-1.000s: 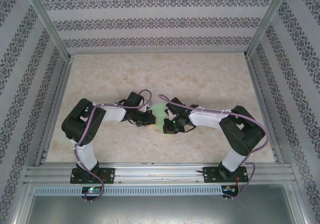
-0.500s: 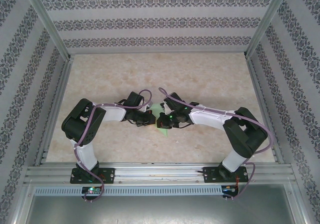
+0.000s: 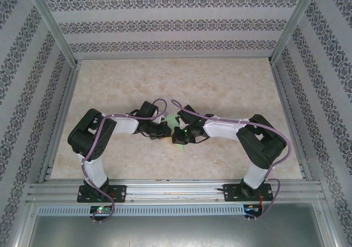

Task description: Fold a paper plane with a square sheet of paper (fold left side to right side)

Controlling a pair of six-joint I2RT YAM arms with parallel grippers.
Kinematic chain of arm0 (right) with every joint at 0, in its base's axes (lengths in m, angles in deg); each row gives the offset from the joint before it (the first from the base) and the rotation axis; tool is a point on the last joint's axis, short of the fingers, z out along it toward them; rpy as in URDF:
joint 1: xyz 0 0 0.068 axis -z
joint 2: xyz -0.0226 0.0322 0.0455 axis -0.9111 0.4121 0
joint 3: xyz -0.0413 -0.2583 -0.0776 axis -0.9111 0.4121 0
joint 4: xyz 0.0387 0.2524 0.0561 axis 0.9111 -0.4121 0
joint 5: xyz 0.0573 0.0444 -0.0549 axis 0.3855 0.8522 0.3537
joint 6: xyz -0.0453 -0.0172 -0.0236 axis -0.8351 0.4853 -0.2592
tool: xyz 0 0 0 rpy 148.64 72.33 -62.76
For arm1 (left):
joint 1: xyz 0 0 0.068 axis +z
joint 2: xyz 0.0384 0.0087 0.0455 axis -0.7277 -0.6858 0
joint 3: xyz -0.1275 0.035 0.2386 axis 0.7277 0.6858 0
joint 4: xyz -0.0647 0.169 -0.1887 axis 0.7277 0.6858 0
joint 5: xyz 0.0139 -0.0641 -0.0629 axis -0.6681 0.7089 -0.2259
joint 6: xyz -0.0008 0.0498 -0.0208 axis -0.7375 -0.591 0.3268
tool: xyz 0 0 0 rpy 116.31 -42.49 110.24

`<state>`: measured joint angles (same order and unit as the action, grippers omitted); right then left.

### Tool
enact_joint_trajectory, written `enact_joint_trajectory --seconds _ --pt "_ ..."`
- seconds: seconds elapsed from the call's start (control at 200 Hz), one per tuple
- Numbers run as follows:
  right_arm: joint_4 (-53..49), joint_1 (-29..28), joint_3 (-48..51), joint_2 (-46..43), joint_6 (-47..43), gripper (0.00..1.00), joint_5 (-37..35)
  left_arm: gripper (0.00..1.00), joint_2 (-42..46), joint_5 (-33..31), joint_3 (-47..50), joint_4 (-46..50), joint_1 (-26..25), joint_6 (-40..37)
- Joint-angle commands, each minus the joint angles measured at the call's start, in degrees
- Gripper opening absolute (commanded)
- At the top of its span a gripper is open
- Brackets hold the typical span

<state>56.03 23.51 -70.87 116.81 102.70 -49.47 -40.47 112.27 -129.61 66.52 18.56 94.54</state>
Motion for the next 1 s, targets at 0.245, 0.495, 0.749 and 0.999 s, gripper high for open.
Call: enact_joint_trajectory --seconds 0.245,0.495,0.749,0.999 --pt "-2.30 0.22 -0.84 1.79 -0.64 0.00 -3.03 0.00 -2.18 -4.03 0.23 4.81 -0.50 -1.34" --pt "-4.76 0.18 -0.57 1.57 -1.47 0.00 -4.62 0.00 -2.68 -5.03 -0.62 7.00 -0.48 -2.74" --pt "-7.21 0.23 -0.69 0.93 -2.37 0.00 -6.08 0.00 -2.92 -5.83 -1.22 8.26 -0.48 -3.45" --pt "-8.68 -0.03 -0.16 0.26 -2.50 0.00 -5.90 0.00 -3.05 -6.62 -1.50 9.03 -0.43 -3.63"
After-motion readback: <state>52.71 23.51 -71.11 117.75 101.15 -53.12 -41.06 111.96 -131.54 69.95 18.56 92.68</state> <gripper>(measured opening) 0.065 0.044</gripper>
